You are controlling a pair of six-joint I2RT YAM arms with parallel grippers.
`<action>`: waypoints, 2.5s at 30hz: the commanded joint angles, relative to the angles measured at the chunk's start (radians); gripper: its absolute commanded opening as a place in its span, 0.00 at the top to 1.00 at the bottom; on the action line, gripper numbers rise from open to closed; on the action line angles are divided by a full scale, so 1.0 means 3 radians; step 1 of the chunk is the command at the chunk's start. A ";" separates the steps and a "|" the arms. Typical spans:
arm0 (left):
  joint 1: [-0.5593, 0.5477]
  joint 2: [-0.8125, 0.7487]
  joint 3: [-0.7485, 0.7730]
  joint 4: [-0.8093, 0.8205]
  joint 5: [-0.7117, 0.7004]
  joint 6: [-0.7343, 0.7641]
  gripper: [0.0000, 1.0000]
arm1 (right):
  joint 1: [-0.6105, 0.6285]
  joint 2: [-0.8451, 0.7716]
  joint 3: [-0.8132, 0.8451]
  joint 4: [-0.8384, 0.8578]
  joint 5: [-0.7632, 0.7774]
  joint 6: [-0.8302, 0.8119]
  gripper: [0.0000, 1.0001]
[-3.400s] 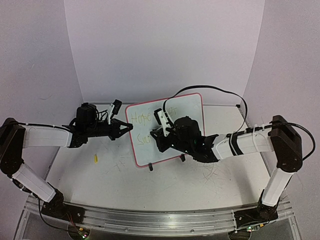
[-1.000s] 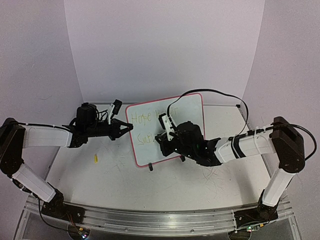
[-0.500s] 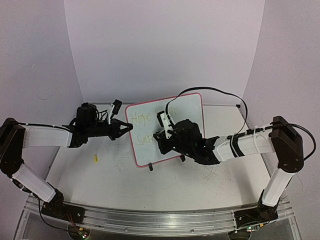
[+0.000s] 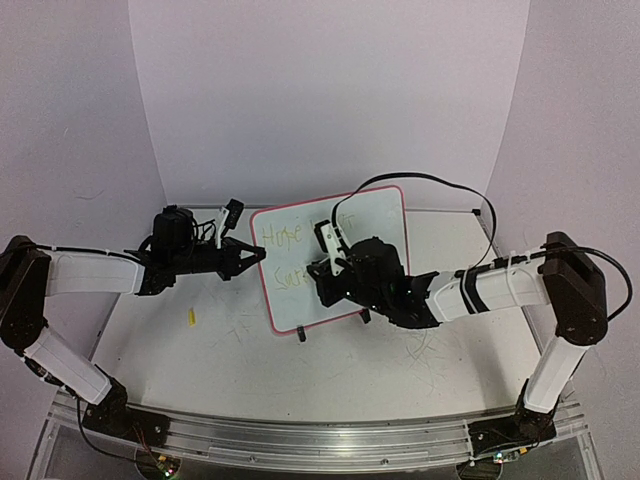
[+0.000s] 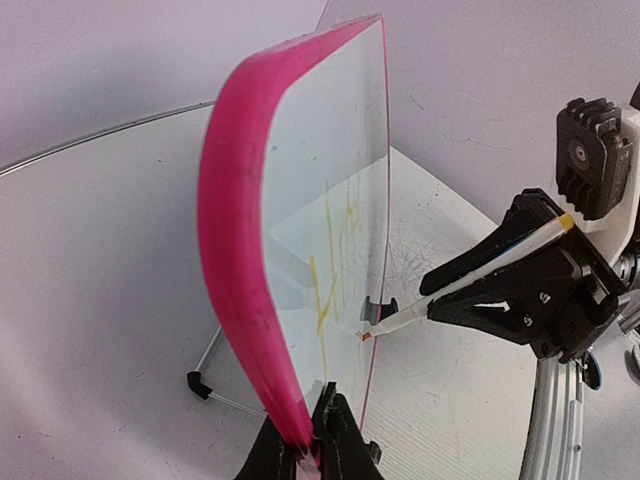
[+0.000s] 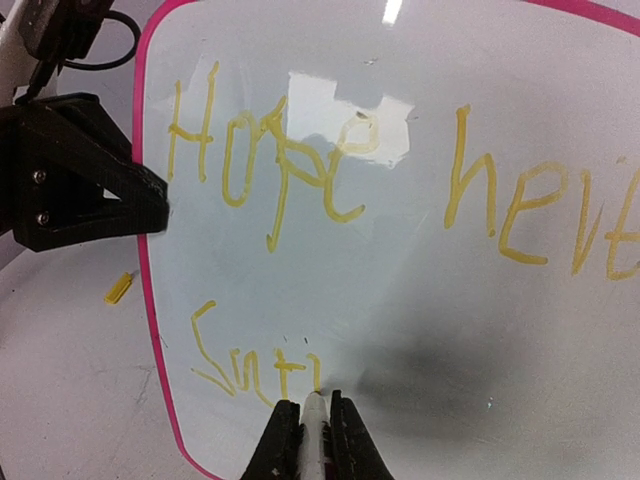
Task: Write a sentence on the whiteboard
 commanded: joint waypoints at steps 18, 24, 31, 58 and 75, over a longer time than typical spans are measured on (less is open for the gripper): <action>0.0025 0.0021 0.0066 -0.0154 -0.0404 0.0382 1.00 | -0.0200 -0.0797 -0.0475 0.0231 -0.0380 -0.0740 1.00; 0.0019 0.0004 0.0064 -0.0181 -0.0450 0.0428 1.00 | -0.0148 -0.0612 -0.0300 0.0109 -0.0419 -0.0765 1.00; 0.0005 0.0009 0.0088 -0.0235 -0.0477 0.0430 1.00 | -0.0110 -0.0541 -0.0224 0.0065 -0.0412 -0.0775 1.00; -0.0013 0.0010 0.0108 -0.0276 -0.0486 0.0539 1.00 | -0.0139 -0.0414 -0.0265 0.0174 -0.0272 -0.0623 1.00; -0.0016 0.0003 0.0109 -0.0283 -0.0479 0.0543 1.00 | -0.0144 -0.0221 -0.0166 0.0266 -0.0369 -0.0535 1.00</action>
